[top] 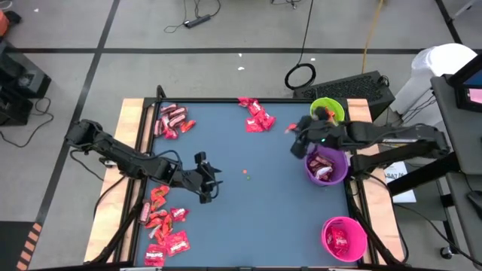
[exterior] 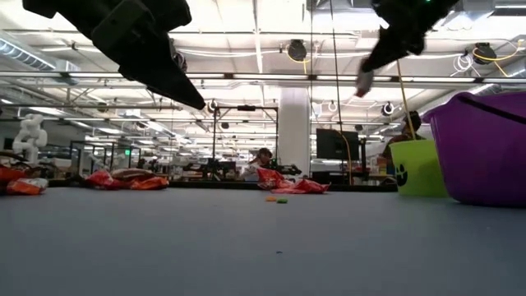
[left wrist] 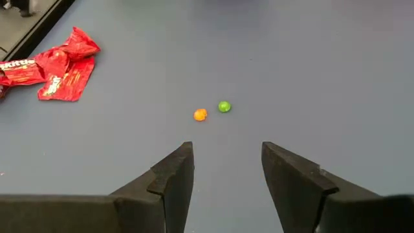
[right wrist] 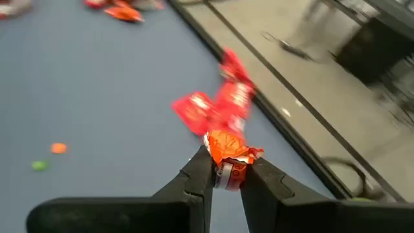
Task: Organize candy in baskets
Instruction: Put the orange chocolate bar into the green bucket
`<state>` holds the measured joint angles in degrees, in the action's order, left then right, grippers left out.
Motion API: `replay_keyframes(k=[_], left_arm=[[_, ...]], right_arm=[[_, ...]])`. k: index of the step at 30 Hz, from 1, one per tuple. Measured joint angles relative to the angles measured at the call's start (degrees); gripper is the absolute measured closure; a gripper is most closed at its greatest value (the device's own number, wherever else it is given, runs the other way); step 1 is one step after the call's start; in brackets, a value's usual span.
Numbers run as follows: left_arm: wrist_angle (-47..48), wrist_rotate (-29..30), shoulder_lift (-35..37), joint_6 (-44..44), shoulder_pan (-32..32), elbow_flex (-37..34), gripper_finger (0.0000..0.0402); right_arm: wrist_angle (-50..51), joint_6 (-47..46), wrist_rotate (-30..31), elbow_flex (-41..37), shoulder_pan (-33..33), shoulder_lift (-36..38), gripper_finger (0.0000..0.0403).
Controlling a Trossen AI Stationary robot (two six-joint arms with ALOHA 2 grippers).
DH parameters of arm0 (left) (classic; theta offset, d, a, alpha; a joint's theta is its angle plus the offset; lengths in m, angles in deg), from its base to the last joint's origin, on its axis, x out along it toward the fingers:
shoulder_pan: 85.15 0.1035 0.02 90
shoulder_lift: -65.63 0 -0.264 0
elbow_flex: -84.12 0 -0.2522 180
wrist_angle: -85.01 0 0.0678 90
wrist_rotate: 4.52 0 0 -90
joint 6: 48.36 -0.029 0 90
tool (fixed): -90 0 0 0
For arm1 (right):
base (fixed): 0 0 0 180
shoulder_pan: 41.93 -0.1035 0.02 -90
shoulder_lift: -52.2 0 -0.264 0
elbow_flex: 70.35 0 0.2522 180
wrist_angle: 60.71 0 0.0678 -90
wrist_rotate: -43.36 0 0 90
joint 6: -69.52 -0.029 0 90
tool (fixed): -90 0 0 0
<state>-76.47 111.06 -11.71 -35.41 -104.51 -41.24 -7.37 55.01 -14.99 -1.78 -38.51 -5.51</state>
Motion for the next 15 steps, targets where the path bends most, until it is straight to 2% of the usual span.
replay_keyframes(k=[8, 15], left_arm=[[0.0, 0.0, 0.0, -0.2, 0.2, 0.0, 0.0214], [0.0, 0.0, 0.0, -0.2, 0.3, 0.0, 0.0214]], right_arm=[[13.3, -5.0, 0.1, 0.0, 8.5, 4.5, 0.0349], [16.2, -4.9, 0.1, 0.0, 15.7, 4.3, 0.0349]])
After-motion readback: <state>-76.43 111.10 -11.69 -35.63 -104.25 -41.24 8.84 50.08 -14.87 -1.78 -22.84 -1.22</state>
